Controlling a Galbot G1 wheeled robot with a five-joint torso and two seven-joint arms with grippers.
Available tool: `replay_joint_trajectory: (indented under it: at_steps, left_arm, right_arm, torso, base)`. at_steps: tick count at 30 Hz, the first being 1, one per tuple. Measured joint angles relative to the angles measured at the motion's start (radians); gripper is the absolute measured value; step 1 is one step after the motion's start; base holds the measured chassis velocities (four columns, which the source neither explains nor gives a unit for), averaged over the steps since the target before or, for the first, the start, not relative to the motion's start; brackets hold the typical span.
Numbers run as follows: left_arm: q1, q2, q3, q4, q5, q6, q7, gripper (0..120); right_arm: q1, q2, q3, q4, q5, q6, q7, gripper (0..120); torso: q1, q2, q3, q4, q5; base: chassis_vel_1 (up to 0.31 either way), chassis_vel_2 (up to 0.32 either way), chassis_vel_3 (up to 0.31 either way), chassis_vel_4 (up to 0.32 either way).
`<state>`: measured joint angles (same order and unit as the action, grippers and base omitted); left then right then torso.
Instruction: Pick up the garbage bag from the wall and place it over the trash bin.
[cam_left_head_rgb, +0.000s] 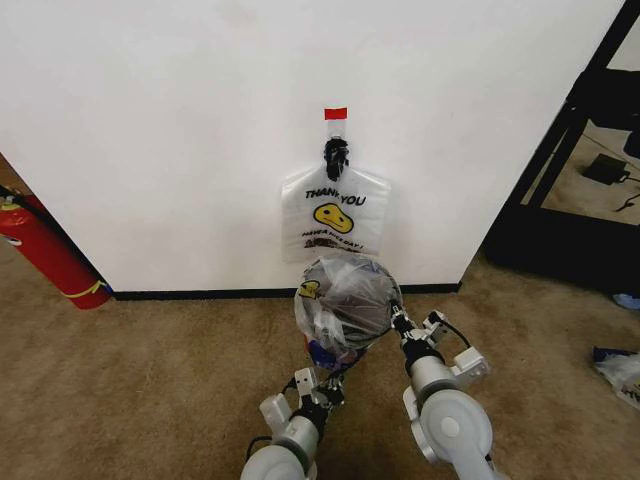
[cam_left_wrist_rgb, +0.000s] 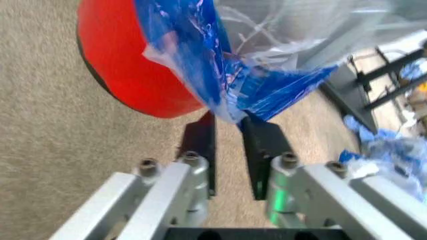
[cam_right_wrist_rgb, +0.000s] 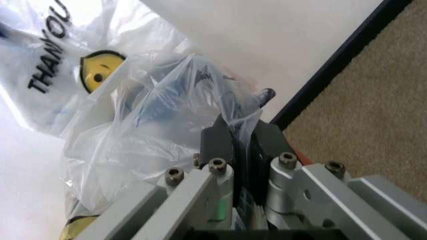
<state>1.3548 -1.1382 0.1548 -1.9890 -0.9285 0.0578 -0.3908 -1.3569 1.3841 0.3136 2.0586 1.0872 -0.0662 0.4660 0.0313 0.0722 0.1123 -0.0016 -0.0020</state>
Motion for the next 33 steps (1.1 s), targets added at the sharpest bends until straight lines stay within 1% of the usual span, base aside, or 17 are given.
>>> replay_joint_trajectory:
  at_steps: [6,9,10,12,14,15,16,20,21,23,25,26,28,29,30,31,33]
  left_arm:
    - [0.098,0.096,-0.017,-0.081,0.126,0.023,0.035,45]
    - [0.115,0.107,-0.020,-0.088,0.148,0.016,0.040,50]
    - [0.138,0.119,-0.025,-0.104,0.195,-0.010,0.042,58]
    - [0.151,0.126,-0.035,-0.132,0.233,-0.035,0.039,67]
    - [0.152,0.127,-0.038,-0.141,0.238,-0.039,0.037,68]
    - [0.152,0.130,-0.044,-0.160,0.245,-0.044,0.032,73]
    - [0.140,0.139,-0.060,-0.212,0.244,-0.041,0.016,79]
    - [0.047,0.187,-0.078,-0.315,0.203,0.051,-0.033,93]
    - [-0.008,0.215,-0.078,-0.345,0.153,0.107,-0.059,95]
    - [-0.026,0.224,-0.077,-0.355,0.129,0.125,-0.070,94]
    - [-0.175,0.275,-0.059,-0.396,-0.064,0.243,-0.161,81]
    - [-0.213,0.284,-0.052,-0.396,-0.091,0.272,-0.178,80]
    - [-0.344,0.313,-0.020,-0.364,-0.147,0.380,-0.211,70]
    - [-0.344,0.313,-0.020,-0.364,-0.147,0.380,-0.211,70]
    - [-0.395,0.319,-0.005,-0.344,-0.186,0.422,-0.228,67]
    - [-0.469,0.318,0.023,-0.315,-0.264,0.476,-0.269,62]
    - [-0.597,0.299,0.095,-0.257,-0.369,0.537,-0.346,53]
  right_arm:
    - [0.019,0.000,0.001,-0.030,-0.004,0.003,-0.006,1]
    - [0.021,0.000,0.001,-0.032,-0.004,0.004,-0.007,1]
    - [0.022,0.000,0.000,-0.033,-0.005,0.004,-0.008,1]
    - [0.021,0.000,0.000,-0.036,-0.010,0.005,-0.011,1]
    - [0.021,0.000,0.000,-0.037,-0.012,0.006,-0.012,1]
    - [0.020,0.000,0.000,-0.039,-0.015,0.008,-0.015,1]
    - [0.017,0.000,0.001,-0.042,-0.023,0.013,-0.019,1]
    - [0.013,0.000,-0.001,-0.046,-0.049,0.020,-0.026,1]
    - [0.013,0.002,-0.002,-0.047,-0.057,0.022,-0.027,1]
    - [0.013,0.003,-0.003,-0.048,-0.060,0.023,-0.027,1]
    - [0.013,0.016,-0.011,-0.055,-0.086,0.029,-0.033,1]
    - [0.013,0.018,-0.012,-0.057,-0.092,0.030,-0.034,1]
    - [0.012,0.030,-0.019,-0.064,-0.110,0.035,-0.041,1]
    - [0.012,0.030,-0.019,-0.064,-0.110,0.035,-0.041,1]
    - [0.012,0.034,-0.020,-0.066,-0.115,0.036,-0.043,1]
    - [0.014,0.040,-0.022,-0.070,-0.122,0.038,-0.047,1]
    - [0.019,0.043,-0.025,-0.078,-0.136,0.041,-0.053,1]
  torso:
    - [0.000,0.000,0.000,0.0001,-0.0001]
    - [0.000,0.000,0.000,0.0001,0.0000]
    - [0.000,0.000,0.000,0.0002,-0.0001]
    - [0.000,0.000,0.000,0.0001,-0.0001]
    - [0.000,0.000,0.000,0.0002,-0.0001]
    - [0.000,0.000,0.000,0.0002,-0.0001]
    - [0.000,0.000,0.000,0.0002,0.0000]
    - [0.000,0.000,0.000,0.0001,0.0001]
    - [0.000,0.000,0.000,-0.0002,-0.0001]
    - [0.000,0.000,0.000,-0.0002,-0.0001]
    - [0.000,0.000,0.000,0.0002,0.0000]
    - [0.000,0.000,0.000,0.0001,0.0000]
    - [0.000,0.000,0.000,-0.0002,0.0002]
    - [0.000,0.000,0.000,-0.0002,0.0002]
    - [0.000,0.000,0.000,-0.0001,0.0002]
    - [0.000,0.000,0.000,0.0000,0.0001]
    - [0.000,0.000,0.000,0.0003,-0.0001]
  base:
    - [0.000,0.000,0.000,0.000]
    - [0.000,0.000,0.000,0.000]
    - [0.000,0.000,0.000,0.000]
    - [0.000,0.000,0.000,0.000]
    - [0.000,0.000,0.000,0.000]
    - [0.000,0.000,0.000,0.000]
    - [0.000,0.000,0.000,0.000]
    - [0.000,0.000,0.000,0.000]
    - [0.000,0.000,0.000,0.000]
    - [0.000,0.000,0.000,0.000]
    - [0.000,0.000,0.000,0.000]
    - [0.000,0.000,0.000,0.000]
    - [0.000,0.000,0.000,0.000]
    - [0.000,0.000,0.000,0.000]
    - [0.000,0.000,0.000,0.000]
    - [0.000,0.000,0.000,0.000]
    - [0.000,0.000,0.000,0.000]
